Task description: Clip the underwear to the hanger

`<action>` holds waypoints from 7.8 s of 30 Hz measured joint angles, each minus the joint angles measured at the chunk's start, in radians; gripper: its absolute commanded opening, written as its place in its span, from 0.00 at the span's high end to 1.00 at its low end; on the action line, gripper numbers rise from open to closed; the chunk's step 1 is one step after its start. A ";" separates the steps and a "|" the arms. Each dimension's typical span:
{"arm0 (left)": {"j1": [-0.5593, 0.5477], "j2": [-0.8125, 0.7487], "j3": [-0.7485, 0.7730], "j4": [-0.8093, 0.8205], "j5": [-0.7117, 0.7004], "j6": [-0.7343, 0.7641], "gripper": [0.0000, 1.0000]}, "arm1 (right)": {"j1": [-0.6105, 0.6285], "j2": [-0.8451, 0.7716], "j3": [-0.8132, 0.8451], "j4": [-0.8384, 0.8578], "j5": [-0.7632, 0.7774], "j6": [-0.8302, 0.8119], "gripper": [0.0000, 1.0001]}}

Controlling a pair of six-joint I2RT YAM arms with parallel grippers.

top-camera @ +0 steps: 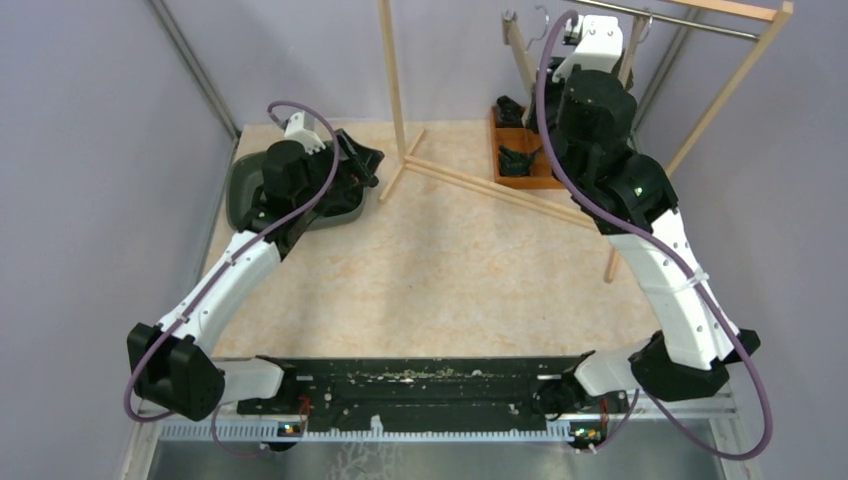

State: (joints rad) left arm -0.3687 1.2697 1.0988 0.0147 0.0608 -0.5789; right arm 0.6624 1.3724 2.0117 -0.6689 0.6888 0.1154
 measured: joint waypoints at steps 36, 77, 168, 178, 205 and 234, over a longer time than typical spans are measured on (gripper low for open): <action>0.116 0.467 0.122 -0.139 -0.316 0.026 0.17 | 0.000 -0.393 -0.901 0.258 -0.275 0.135 1.00; 0.157 0.125 0.168 -0.113 -0.086 0.036 1.00 | 0.000 -0.481 -1.073 0.281 -0.298 0.206 1.00; 0.068 0.448 0.400 -0.262 0.481 -0.054 0.22 | -0.122 -0.552 -1.122 0.288 -0.270 0.193 1.00; -0.263 0.505 0.482 -0.513 0.165 0.175 0.24 | -0.122 -0.551 -1.141 0.288 -0.283 0.196 1.00; -0.448 0.717 0.427 -0.616 -0.145 0.199 0.26 | -0.122 -0.594 -1.174 0.284 -0.283 0.201 1.00; -0.441 0.662 0.566 -0.509 -0.368 0.306 1.00 | -0.122 -0.613 -1.186 0.279 -0.282 0.201 1.00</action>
State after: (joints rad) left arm -0.8093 1.9316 1.6653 -0.4938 -0.3073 -0.2729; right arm 0.5400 0.7593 0.8253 -0.3901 0.4068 0.3164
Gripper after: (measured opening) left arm 0.005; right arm 0.077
